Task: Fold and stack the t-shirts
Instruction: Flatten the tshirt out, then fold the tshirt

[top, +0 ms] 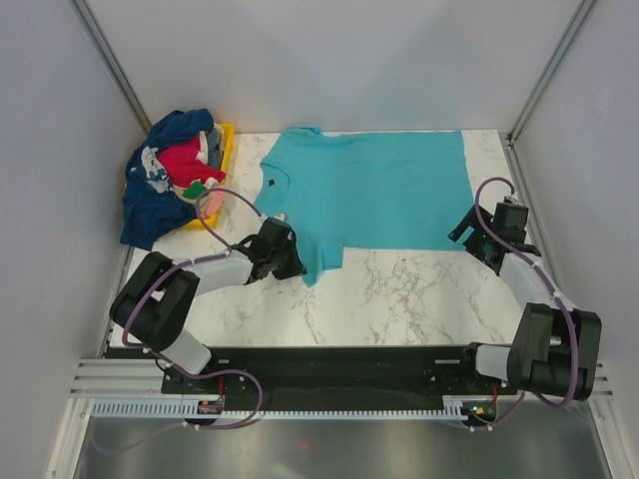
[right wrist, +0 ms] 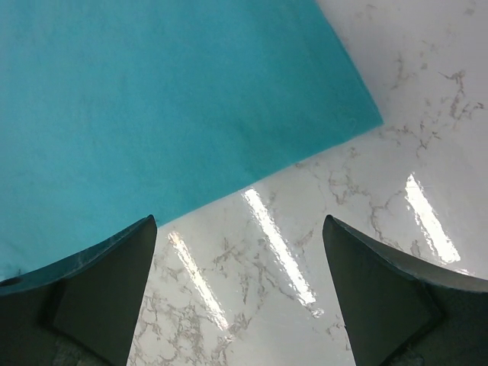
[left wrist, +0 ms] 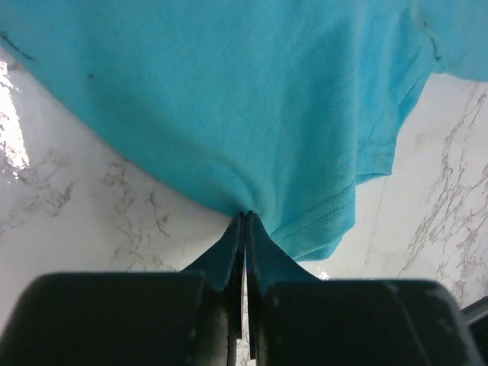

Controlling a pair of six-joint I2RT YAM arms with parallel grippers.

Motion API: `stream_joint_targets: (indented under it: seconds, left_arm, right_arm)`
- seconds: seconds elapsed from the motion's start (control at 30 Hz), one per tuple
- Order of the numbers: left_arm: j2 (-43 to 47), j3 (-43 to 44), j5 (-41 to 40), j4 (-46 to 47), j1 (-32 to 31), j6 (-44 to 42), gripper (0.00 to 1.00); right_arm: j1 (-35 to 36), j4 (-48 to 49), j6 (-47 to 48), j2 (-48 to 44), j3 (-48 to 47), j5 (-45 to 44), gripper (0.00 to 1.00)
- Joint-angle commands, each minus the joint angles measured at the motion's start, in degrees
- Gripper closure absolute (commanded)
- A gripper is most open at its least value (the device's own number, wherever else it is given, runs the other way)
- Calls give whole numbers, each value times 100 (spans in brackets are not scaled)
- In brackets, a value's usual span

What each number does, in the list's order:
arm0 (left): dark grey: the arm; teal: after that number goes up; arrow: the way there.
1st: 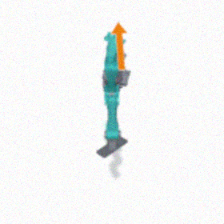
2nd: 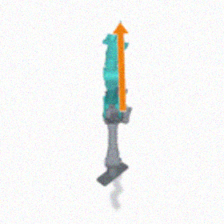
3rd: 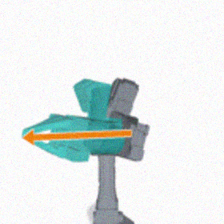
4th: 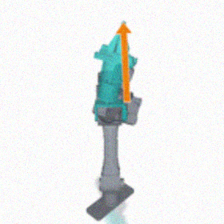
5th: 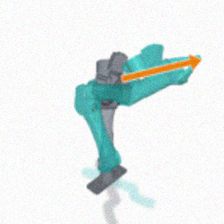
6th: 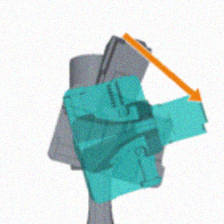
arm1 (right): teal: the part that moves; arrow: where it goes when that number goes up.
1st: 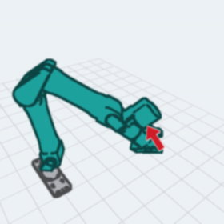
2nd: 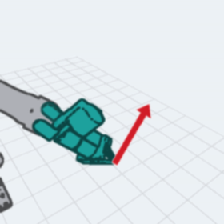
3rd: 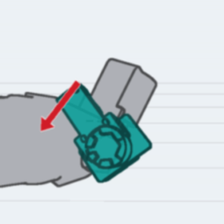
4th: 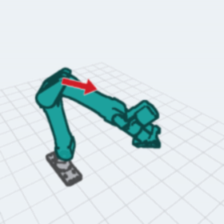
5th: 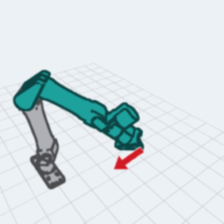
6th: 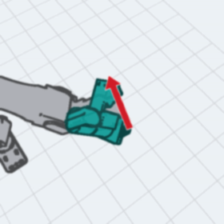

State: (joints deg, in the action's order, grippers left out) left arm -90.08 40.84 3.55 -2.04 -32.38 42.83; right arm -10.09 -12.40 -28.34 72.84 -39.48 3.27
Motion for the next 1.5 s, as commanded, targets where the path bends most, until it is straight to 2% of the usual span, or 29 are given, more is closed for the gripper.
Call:
stream_joint_targets:
  seconds: [0.0,0.27,0.37,0.53,0.63,0.67,0.83,1.03,1.07,1.17,1.33,1.47]
  left_arm:
    - [34,-50,-196,-208,-40,41,98]
    - [1264,-268,-873,-973,-31,156,98]
    - [1695,-410,-865,-1026,-31,173,98]
    - [1819,-489,-839,-1123,-31,138,98]
    - [1845,-577,-839,-1105,-31,138,98]
    - [1837,-603,-830,-1105,-31,138,98]
    - [1845,-639,-830,-1061,-31,121,98]
    - [1836,-639,-795,-1017,-31,112,98]
    - [1845,-647,-795,-1017,-31,112,98]
    - [1933,-647,-777,-1052,-31,112,98]
    - [2380,-490,-794,-1473,-31,77,98]
    - [3178,-349,-795,-2044,-31,41,98]
  right_arm:
    - [-353,396,-198,63,169,490,2]
    - [-1355,1020,-620,704,380,1229,3]
    - [-1382,1038,-646,820,354,1036,7]
    - [-1382,1468,-761,1248,424,903,15]
    - [-1382,1469,-682,1513,284,886,26]
    - [-1382,1478,-673,1531,283,877,34]
    - [-1382,1600,-691,1584,327,754,47]
    - [-1382,1653,-664,1690,354,877,79]
    - [-1382,1662,-656,1646,397,877,89]
    - [-1382,1557,-620,1471,433,877,100]
    - [-1382,1049,-585,849,433,1105,100]
    - [-1382,530,-682,118,555,1299,100]
